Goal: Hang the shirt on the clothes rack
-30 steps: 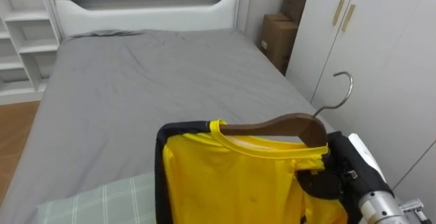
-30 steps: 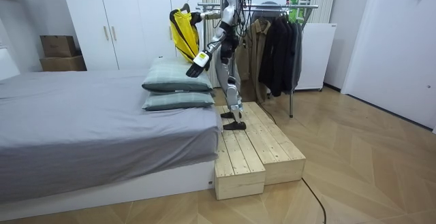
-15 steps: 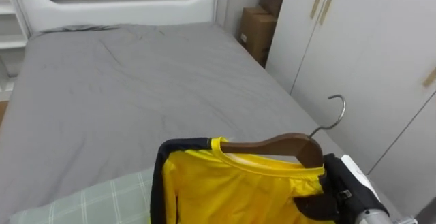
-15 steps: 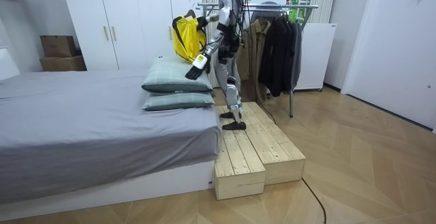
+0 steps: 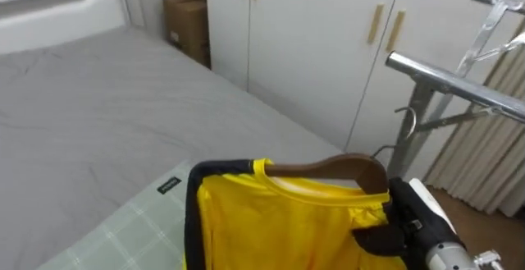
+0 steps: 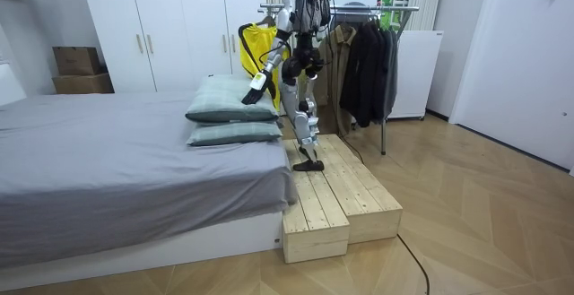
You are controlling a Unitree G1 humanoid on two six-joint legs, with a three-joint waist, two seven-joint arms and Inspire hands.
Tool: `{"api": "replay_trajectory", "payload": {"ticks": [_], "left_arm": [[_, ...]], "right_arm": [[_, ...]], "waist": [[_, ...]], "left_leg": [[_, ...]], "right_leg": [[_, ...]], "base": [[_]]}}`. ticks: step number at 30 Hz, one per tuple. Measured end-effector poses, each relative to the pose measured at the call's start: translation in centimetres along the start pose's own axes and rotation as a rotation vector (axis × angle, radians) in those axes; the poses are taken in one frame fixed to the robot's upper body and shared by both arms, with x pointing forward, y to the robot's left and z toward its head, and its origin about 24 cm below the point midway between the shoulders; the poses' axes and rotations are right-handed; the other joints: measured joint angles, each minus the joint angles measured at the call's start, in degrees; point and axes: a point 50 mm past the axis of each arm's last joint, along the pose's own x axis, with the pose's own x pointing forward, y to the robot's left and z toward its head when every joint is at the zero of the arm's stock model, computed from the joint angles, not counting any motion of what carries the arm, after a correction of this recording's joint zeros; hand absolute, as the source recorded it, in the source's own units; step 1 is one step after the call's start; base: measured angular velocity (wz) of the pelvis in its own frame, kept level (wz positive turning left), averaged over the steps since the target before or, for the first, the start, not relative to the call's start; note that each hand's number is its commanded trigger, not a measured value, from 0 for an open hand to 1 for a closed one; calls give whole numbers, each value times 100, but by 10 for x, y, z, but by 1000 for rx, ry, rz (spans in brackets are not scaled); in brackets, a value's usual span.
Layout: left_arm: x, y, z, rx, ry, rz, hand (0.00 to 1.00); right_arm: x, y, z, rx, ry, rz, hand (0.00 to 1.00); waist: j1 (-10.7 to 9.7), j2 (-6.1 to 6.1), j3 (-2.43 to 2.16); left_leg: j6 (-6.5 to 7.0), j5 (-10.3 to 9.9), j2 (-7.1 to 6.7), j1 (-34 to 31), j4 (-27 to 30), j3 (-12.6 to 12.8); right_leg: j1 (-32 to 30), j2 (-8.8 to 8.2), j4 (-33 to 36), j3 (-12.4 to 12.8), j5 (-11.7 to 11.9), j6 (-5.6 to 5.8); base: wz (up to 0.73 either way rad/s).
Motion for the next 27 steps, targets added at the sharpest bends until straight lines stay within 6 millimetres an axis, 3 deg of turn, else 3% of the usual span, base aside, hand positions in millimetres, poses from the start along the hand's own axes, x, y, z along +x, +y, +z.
{"api": "replay_trajectory", "payload": {"ticks": [4, 8, 9, 11, 12, 13, 16, 17, 18, 19, 21, 24, 27], "left_arm": [[2, 8, -8, 12, 57, 21, 0], [2, 12, -14, 31, 109, 38, 0], [2, 13, -15, 33, 123, 47, 0], [1, 12, -21, 20, 148, 58, 0], [0, 11, -25, 9, 171, 68, 0], [0, 11, -26, 8, 178, 74, 0], [-1, 9, -25, 11, 186, 89, 0], [-2, 7, -25, 7, 187, 91, 0], [-3, 4, -25, -3, 195, 85, 0], [-4, 2, -25, -2, 200, 83, 0], [-6, -5, -24, -22, 211, 76, 0], [-8, -12, -26, -56, 239, 58, 0], [-11, -18, -26, -102, 263, 36, 0]], "right_arm": [[0, 0, 8, -3, -33, 22, 100], [2, 0, 13, -3, -52, 40, 100], [2, 0, 13, -12, -55, 42, 100], [4, 1, 16, -46, -61, 39, 100], [5, 2, 18, -61, -66, 40, 100], [5, 3, 18, -61, -66, 34, 100], [5, 2, 17, -57, -63, 19, 100], [5, 1, 17, -55, -64, 11, 100], [6, 3, 18, -56, -67, 10, 100], [6, 4, 18, -58, -68, 9, 100], [7, 10, 20, -63, -76, 17, 100], [7, 13, 21, -67, -78, 20, 100], [7, 10, 21, -69, -79, -9, 100]], "waist": [[-121, -62, 1], [-193, -112, -15], [-211, -76, -6], [-189, -56, 0], [-186, -124, 13], [-194, -149, 11], [-227, -231, 32], [-227, -244, 33], [-187, -238, 28], [-169, -233, 24], [-105, -220, 16], [-211, -121, -13], [-250, 56, -13]], "left_leg": [[-9, 4, 171, -79, 306, 21], [-8, 7, 548, -310, 1378, -109], [-6, 34, 707, -436, 1882, -274], [23, 200, 808, -614, 2422, -609], [57, 366, 766, -754, 2615, -891], [68, 365, 630, -919, 2638, -1371], [32, 280, 224, -1372, 2365, -2236], [30, 282, -6, -1516, 1909, -2697], [29, 288, -194, -1545, 1297, -2985], [38, 297, -274, -1556, 1030, -3108], [95, 379, -566, -1653, 329, -3580], [133, 649, -848, -1814, 60, -4104], [188, 712, -898, -1743, -289, -4246]], "right_leg": [[-39, 226, -105, 208, 51, -115], [-31, 415, -75, 506, 17, -273], [-25, 491, -18, 687, -37, -274], [-24, 626, 38, 986, -73, -342], [19, 670, 34, 1215, -44, -395], [13, 698, 21, 1429, -9, -429], [2, 793, -99, 1882, 98, -388], [10, 929, -267, 2323, 246, -363], [13, 1072, -413, 2805, 390, -340], [17, 1160, -469, 3089, 455, -329], [15, 1480, -611, 4172, 623, -243], [49, 1671, -872, 5063, 1004, -126], [41, 1912, -1008, 5641, 1149, -9]], "base": [[-36], [-48], [-45], [-83], [-105], [-80], [-54], [-71], [-83], [-103], [-115], [-90], [-79]]}}
